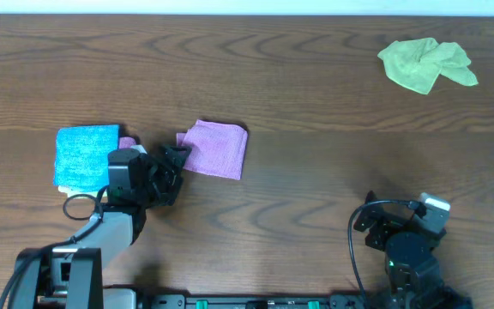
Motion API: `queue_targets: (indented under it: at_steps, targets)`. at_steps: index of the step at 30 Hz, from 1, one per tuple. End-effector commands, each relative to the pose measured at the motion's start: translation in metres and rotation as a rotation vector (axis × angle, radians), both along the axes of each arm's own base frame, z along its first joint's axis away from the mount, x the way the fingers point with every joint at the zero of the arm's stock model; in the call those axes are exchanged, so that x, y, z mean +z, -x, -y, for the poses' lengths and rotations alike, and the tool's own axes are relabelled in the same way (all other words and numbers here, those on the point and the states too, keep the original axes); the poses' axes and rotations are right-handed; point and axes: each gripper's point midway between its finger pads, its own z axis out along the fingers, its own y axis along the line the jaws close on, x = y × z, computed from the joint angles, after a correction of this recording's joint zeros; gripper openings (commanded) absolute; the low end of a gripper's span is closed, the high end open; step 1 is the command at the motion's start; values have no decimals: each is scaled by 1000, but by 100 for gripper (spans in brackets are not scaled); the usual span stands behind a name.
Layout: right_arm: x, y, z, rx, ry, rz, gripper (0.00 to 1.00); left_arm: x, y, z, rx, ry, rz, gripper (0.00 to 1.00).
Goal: Fold the cloth
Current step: 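Reach the left gripper to the folded purple cloth and grasp its corner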
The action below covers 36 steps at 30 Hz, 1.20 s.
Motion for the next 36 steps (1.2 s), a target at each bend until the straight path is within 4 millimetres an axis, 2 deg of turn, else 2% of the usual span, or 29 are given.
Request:
queue_targets:
  at_steps: [1, 10, 14, 24, 31, 36]
  targets:
    - [0, 0, 5, -32, -6, 9, 99, -8, -1, 3, -15, -17, -9, 95]
    - [0, 0, 5, -32, -6, 9, 99, -18, -4, 10, -19, -33, -15, 93]
    - [0, 0, 5, -32, -6, 9, 99, -22, -7, 10, -16, -49, -22, 88]
    - [0, 0, 5, -32, -7, 9, 99, -37, -16, 20, -33, -81, -56, 86]
    - [0, 0, 5, -32, -6, 9, 99, -41, -21, 19, -21, -101, -57, 70]
    - [0, 0, 5, -32, -6, 9, 99, -42, -22, 17, -32, -130, -43, 63]
